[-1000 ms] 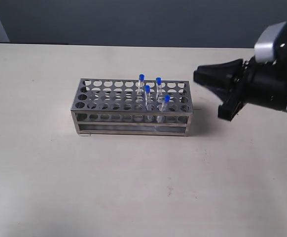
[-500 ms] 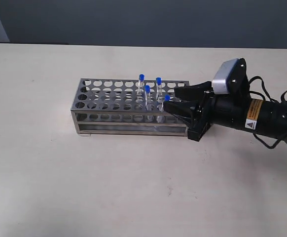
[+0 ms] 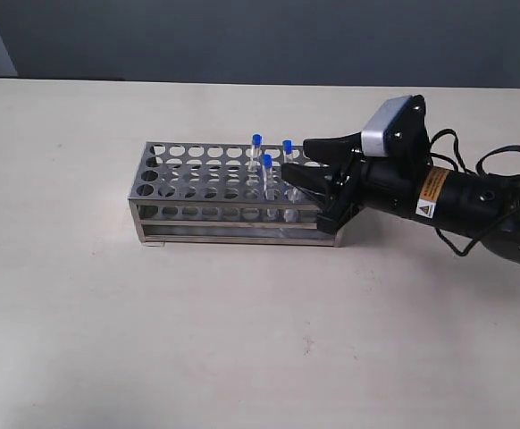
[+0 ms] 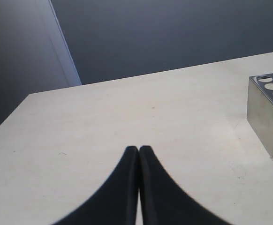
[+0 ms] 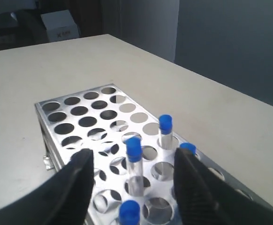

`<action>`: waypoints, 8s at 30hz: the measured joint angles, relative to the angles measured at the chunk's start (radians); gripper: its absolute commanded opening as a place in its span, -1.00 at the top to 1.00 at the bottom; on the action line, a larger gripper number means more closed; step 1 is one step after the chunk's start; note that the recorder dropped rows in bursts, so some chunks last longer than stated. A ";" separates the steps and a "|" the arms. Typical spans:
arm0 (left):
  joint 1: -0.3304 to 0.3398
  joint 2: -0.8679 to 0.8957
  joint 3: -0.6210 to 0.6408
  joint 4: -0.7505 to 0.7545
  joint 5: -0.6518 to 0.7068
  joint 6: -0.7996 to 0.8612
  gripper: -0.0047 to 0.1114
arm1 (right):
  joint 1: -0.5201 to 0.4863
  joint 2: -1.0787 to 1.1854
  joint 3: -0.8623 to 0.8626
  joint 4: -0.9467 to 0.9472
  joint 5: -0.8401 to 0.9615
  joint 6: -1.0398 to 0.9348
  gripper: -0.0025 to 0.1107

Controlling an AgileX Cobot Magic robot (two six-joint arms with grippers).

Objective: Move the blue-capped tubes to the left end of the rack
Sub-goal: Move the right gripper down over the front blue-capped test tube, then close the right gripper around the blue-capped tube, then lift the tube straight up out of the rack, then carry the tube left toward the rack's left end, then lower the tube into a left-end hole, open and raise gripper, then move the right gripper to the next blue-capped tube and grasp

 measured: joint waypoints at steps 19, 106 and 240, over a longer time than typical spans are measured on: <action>0.000 0.000 0.000 0.000 0.000 0.000 0.91 | 0.007 0.093 -0.003 0.026 0.037 -0.001 0.42; 0.000 0.000 0.000 0.000 0.000 0.000 0.91 | 0.015 -0.190 -0.124 -0.139 0.320 0.257 0.97; 0.000 0.000 0.000 0.000 0.000 0.000 0.91 | 0.120 0.053 -0.394 -0.294 0.676 0.580 0.30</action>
